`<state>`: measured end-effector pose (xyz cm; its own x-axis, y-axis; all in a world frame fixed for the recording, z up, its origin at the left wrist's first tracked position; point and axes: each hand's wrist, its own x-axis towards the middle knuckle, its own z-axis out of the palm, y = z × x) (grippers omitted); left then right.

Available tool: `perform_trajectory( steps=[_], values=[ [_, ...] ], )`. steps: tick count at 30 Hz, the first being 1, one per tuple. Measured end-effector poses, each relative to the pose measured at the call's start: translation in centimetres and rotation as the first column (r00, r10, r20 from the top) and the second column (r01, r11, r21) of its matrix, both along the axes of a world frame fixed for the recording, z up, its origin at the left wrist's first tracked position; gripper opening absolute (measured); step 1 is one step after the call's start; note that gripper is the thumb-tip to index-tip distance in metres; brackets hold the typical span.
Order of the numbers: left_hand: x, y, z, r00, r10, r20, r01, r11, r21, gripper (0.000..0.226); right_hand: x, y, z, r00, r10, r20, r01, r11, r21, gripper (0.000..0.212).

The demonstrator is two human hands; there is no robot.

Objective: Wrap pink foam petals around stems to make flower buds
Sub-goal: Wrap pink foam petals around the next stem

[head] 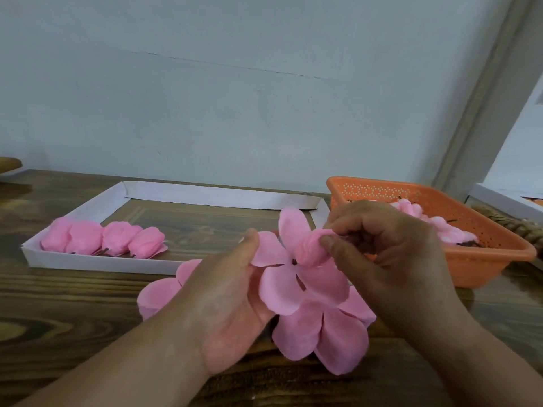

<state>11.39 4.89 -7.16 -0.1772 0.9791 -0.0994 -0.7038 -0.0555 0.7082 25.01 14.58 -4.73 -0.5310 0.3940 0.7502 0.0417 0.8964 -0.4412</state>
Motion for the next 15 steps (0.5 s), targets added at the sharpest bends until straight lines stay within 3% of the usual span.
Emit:
perform_trajectory(
  steps=[5,8,13,15],
  values=[
    [0.3,-0.1,0.2,1.0,0.025,-0.001,-0.025,1.0,-0.003,0.03,0.0,0.0,-0.2,0.999,0.015,0.05,-0.016,1.0,0.025,0.004],
    [0.5,-0.2,0.2,0.994,0.105,-0.001,-0.105,0.991,-0.088,0.017,-0.2,-0.1,-0.4,0.996,0.038,0.077,-0.042,0.998,0.045,0.005],
    [1.0,0.2,-0.1,0.953,0.301,-0.047,-0.304,0.931,-0.202,0.006,-0.8,-0.4,-1.2,0.993,0.052,0.11,-0.066,0.989,0.134,0.006],
    [1.2,0.3,-0.1,0.937,0.343,-0.07,-0.35,0.911,-0.215,0.012,-1.1,-0.6,-1.5,0.993,0.034,0.113,-0.056,0.977,0.204,0.009]
  ],
)
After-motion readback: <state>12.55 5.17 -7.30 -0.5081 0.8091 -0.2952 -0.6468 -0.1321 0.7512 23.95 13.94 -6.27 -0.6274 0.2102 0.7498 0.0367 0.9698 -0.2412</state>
